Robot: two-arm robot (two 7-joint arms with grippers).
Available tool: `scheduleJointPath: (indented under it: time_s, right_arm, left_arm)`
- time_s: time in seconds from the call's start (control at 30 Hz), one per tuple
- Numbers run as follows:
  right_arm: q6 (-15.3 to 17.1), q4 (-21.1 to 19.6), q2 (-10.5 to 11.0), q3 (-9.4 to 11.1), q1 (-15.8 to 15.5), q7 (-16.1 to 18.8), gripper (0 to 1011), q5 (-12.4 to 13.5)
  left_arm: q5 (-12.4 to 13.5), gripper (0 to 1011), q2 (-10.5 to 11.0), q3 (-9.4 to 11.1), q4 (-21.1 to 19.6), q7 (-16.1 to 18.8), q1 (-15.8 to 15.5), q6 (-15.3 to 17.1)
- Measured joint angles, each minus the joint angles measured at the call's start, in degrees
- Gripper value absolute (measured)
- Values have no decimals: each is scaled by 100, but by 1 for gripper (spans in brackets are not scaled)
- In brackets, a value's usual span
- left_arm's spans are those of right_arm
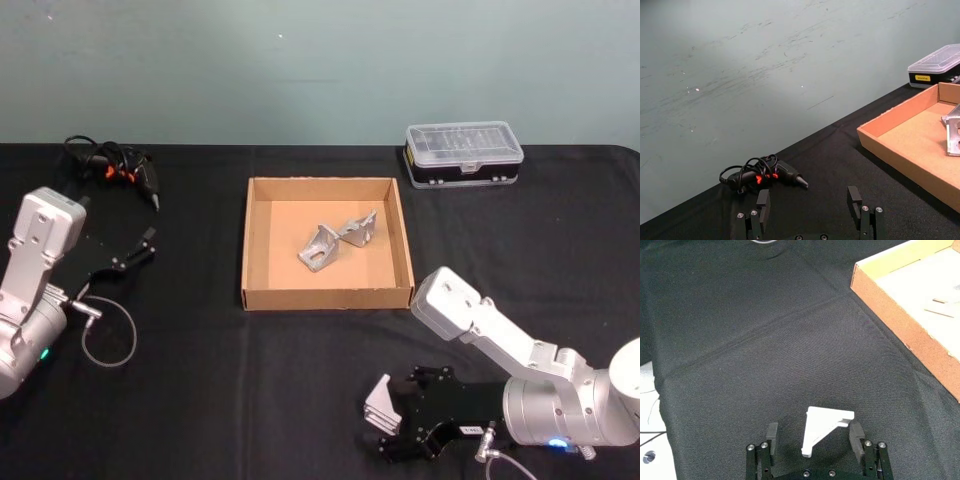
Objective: Use one hand to pick up the angle iron from the table and place it into the box.
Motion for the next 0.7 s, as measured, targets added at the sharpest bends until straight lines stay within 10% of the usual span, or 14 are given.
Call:
scheduleJointPath:
  time_s: [0.7]
  right_arm:
    - [-12,3,0,2,-1,0,280,-5]
  left_arm:
    - [0,1011,0,0,0,0,0,0]
